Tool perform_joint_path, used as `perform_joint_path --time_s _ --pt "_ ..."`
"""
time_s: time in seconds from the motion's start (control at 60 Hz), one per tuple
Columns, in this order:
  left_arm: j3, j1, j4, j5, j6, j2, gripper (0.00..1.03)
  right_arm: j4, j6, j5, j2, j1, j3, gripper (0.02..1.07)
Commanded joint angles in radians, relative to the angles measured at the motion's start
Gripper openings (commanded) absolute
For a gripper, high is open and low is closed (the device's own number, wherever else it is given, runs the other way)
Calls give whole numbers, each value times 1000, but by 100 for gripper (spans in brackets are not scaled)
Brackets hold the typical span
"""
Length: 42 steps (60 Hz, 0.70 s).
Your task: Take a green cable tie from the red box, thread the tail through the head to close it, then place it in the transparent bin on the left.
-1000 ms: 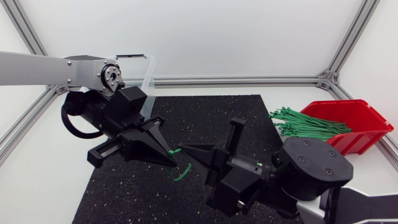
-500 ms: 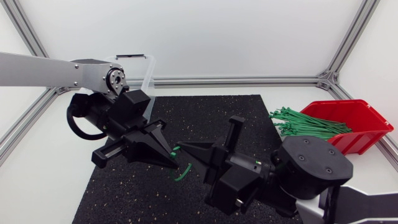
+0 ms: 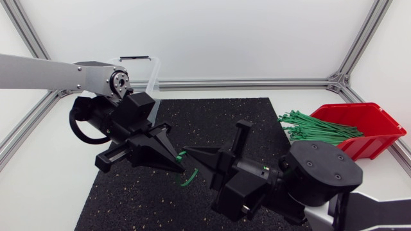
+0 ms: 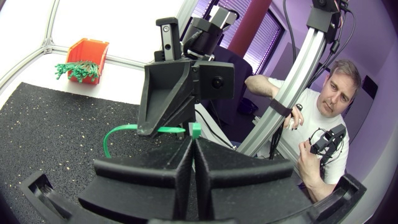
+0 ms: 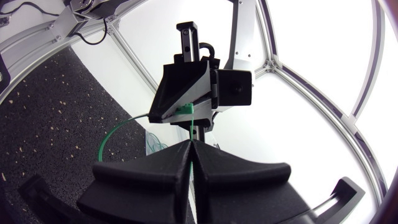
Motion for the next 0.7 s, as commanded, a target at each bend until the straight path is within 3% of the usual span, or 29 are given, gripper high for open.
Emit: perform_joint_path --time_s 0.0,0.683 --pt "25 10 -9 14 1 3 3 9 -21 6 9 2 -6 8" --pt "35 4 -2 18 -9 40 3 7 -27 31 -28 36 -5 8"
